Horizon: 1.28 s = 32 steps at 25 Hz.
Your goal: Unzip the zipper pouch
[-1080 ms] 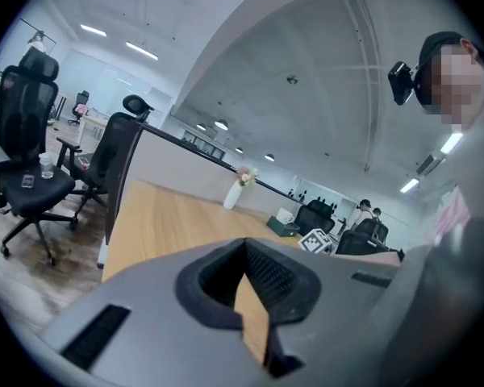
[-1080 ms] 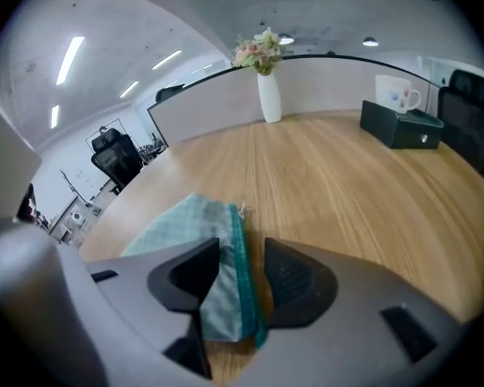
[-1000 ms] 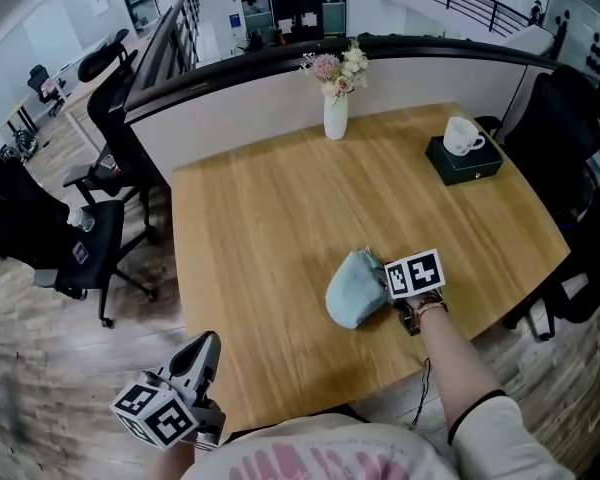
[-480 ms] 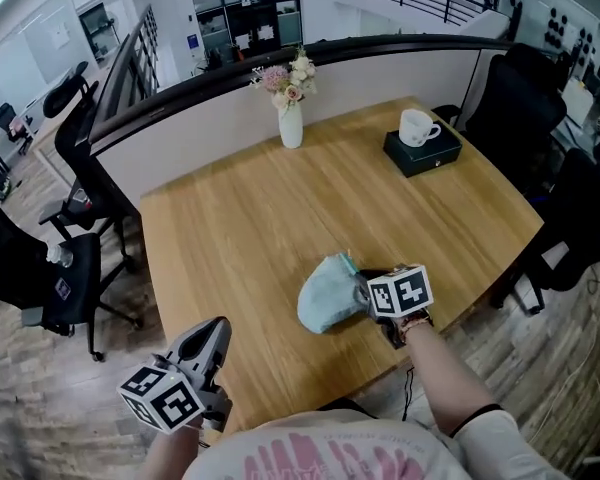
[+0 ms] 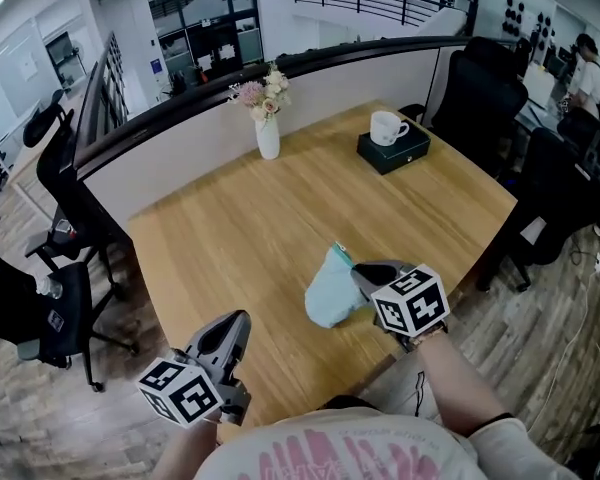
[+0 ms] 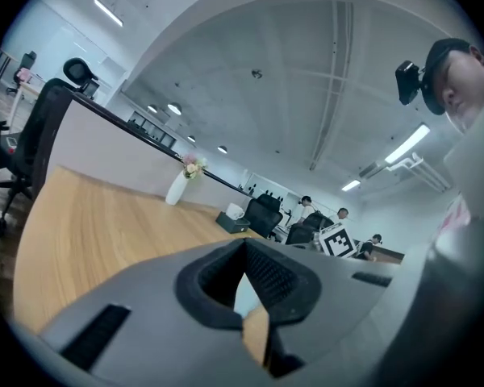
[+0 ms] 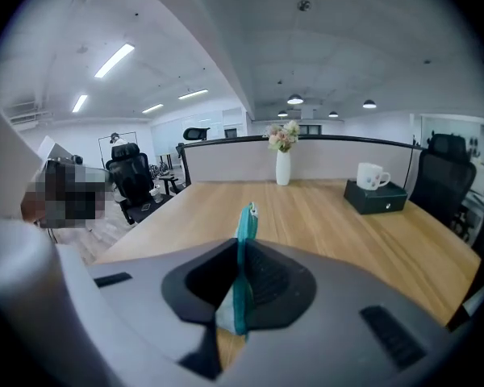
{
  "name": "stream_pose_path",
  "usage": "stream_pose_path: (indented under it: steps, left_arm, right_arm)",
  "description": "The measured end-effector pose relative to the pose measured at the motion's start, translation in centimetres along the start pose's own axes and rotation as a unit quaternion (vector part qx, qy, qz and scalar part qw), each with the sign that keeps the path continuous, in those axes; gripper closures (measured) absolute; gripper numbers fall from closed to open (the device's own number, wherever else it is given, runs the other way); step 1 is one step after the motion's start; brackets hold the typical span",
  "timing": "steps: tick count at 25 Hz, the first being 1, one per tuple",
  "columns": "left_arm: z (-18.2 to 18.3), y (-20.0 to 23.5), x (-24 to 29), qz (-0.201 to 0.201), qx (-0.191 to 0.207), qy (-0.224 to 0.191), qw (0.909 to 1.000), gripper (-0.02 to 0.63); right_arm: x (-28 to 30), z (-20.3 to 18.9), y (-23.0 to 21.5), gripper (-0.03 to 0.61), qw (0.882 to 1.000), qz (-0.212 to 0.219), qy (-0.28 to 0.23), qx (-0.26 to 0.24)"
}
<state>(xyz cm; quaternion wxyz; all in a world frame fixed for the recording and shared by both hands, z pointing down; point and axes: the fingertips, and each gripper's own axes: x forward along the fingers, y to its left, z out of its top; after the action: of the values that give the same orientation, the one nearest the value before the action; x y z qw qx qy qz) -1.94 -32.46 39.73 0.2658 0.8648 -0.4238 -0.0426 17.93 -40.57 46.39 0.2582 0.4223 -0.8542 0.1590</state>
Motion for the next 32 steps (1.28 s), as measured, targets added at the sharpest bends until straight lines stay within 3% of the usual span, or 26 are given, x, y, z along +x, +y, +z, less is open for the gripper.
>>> stream_pose_path:
  steps: [8,13,18,20,22,26,28,32]
  left_arm:
    - [0.3,0.2,-3.5,-0.023,0.006,-0.002,0.9997,0.611]
    - [0.2,-0.5,-5.7,-0.048,0.050,0.003,0.9976,0.611]
    - [0.0,-2.0,-6.9,-0.122,0.062,0.032,0.9900,0.600]
    - [0.5,-2.6,-7.6,-0.152,0.066,0.039,0.9855,0.536]
    - [1.4,-3.1,-8.3,-0.181,0.069,0.042,0.9802,0.381]
    - [1.3,-5.1,-9.5,-0.255,0.087,0.070,0.9604,0.327]
    - [0.9,-6.0,-10.1,-0.277,0.103,0.080,0.9518,0.338]
    - [1.7,-6.8,-11.2,-0.287,0.099,0.037,0.9519,0.510]
  right_arm:
    - [-3.8,1.6,5.0,0.555,0.999,-0.018,-0.022,-0.028]
    - [-5.6,2.4,10.1,0.557,0.999,0.023,-0.042,-0.024]
    - [-7.7,3.8,16.0,0.557,0.993,0.084,-0.077,-0.037]
    - [-8.7,4.5,18.9,0.557,0.988,0.115,-0.094,-0.049]
    - [-9.6,5.4,21.7,0.557,0.980,0.147,-0.111,-0.072]
    - [-11.0,6.7,26.0,0.557,0.965,0.192,-0.135,-0.119]
    - [-11.3,7.1,27.5,0.557,0.959,0.208,-0.139,-0.133]
    - [-11.5,7.3,29.2,0.557,0.952,0.228,-0.140,-0.148]
